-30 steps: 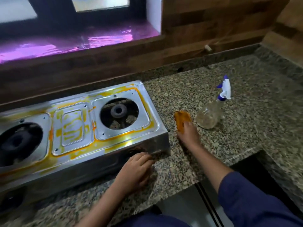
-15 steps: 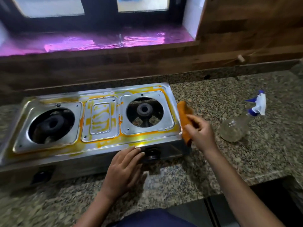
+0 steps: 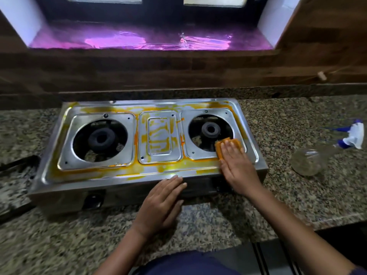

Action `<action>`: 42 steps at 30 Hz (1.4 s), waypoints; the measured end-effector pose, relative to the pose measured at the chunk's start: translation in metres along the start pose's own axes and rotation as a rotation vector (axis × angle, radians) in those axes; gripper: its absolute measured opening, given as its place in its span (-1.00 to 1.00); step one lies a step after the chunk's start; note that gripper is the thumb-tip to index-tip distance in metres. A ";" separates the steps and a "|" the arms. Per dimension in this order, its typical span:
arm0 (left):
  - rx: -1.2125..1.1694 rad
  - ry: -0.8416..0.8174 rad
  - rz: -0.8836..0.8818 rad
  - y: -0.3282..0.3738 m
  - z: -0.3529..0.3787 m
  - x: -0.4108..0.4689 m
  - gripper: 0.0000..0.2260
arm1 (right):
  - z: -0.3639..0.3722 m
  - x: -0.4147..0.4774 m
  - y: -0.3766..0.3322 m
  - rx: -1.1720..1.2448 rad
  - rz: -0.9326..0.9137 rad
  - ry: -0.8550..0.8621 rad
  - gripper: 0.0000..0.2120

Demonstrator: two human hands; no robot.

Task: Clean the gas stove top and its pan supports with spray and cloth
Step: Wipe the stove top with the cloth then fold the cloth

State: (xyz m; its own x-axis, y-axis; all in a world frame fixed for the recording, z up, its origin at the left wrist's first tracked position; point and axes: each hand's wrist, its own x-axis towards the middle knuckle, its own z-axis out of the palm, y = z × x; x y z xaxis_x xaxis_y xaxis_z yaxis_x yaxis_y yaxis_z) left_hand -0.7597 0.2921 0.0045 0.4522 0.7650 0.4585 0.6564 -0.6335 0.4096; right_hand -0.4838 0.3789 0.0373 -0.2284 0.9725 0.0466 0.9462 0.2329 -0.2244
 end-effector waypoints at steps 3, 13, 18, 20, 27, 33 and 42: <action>-0.048 0.048 0.037 -0.006 -0.013 -0.002 -0.63 | 0.014 0.006 -0.053 0.041 -0.096 -0.022 -0.37; -0.030 0.184 -0.106 -0.026 -0.056 0.003 -0.60 | 0.039 0.051 -0.172 0.029 -0.404 -0.222 -0.22; -0.040 0.233 -0.144 -0.022 -0.055 0.017 -0.53 | 0.038 0.044 -0.151 0.179 -0.558 -0.155 -0.42; -0.054 0.238 -0.141 -0.016 -0.050 0.025 -0.54 | 0.035 0.032 -0.128 0.230 -0.607 -0.098 -0.53; -0.040 0.166 -0.123 0.011 -0.009 0.068 -0.63 | 0.001 -0.007 -0.003 0.315 -0.336 -0.059 -0.53; 0.166 -0.046 -0.336 0.037 0.045 0.115 -0.57 | -0.011 -0.002 0.052 0.044 0.073 -0.038 -0.31; 0.409 -0.173 -0.535 0.030 0.067 0.119 -0.43 | -0.013 0.095 0.075 -0.044 0.134 -0.045 -0.43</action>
State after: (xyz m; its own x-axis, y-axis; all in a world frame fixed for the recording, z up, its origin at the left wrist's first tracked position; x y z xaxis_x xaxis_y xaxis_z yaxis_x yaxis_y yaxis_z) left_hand -0.6456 0.3719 0.0183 0.0701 0.9890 0.1301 0.9754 -0.0953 0.1987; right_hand -0.4316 0.4891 0.0380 -0.1084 0.9938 -0.0251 0.9778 0.1020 -0.1832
